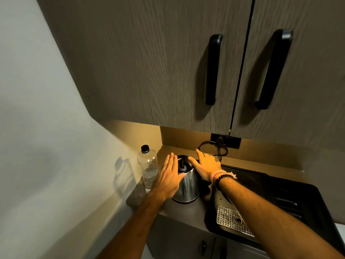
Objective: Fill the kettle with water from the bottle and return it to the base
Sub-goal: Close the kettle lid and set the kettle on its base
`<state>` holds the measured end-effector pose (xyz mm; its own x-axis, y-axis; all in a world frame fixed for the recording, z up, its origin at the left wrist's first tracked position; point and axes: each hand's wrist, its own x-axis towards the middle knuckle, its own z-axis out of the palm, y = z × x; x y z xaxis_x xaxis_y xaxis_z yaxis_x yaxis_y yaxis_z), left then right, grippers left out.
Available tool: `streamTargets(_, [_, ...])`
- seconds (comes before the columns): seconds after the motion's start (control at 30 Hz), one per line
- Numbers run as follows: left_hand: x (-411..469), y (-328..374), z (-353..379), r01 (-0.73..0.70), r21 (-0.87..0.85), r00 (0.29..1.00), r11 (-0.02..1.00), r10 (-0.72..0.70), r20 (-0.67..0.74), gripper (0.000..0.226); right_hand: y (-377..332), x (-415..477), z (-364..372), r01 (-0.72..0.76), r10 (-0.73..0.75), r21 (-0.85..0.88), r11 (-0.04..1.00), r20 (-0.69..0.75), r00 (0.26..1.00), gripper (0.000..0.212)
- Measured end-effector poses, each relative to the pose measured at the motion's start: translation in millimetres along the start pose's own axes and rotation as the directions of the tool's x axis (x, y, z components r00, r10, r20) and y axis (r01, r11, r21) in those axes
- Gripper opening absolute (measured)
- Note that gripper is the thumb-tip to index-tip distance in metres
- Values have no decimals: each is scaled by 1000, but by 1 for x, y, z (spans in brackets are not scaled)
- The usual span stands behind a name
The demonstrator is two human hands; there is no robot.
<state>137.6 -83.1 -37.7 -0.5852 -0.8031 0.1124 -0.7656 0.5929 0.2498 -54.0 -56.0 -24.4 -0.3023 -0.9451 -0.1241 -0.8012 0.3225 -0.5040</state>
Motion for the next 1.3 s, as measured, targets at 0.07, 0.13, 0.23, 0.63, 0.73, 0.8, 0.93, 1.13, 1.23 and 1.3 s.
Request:
streamTargets(0.07, [5,1,11,24,38,997,999,-27,66,83,9,-2,-7,30,-30,16,999,-13,999,83])
streamTargets(0.13, [6,0,16,44,39,998,998,-46,48,84,15,-3,-11,60,-60,33,998,-8,998,80])
streamTargets(0.23, [7,-1,22,48,61,998,997,-50,28,84,23,-6,-14,81,-83,81,993,30,996,76])
streamTargets(0.63, [-1,8,26,181,-376,979,909,-202,-17,107,31,-3,-6,162,-155,148,976,-62,986,18])
streamTargets(0.73, [-5,15,23,276,-508,953,816,-301,33,127,35,-10,-5,173,-159,155,973,-94,983,19])
streamTargets(0.8, [-6,19,19,300,-587,941,752,-335,51,137,40,-15,-8,182,-167,159,970,-106,980,22])
streamTargets(0.93, [0,36,12,266,-706,943,656,-329,49,148,50,-31,-32,210,-183,163,964,-167,969,28])
streamTargets(1.13, [20,77,0,137,-723,973,677,-228,-29,142,65,-59,-84,217,-165,147,965,-302,939,32])
streamTargets(1.23, [31,105,-3,104,-710,982,697,-184,-37,141,81,-75,-112,202,-127,201,959,-334,934,30])
streamTargets(1.3, [37,126,-2,84,-714,986,695,-161,-41,138,97,-84,-127,190,-114,200,961,-339,934,28])
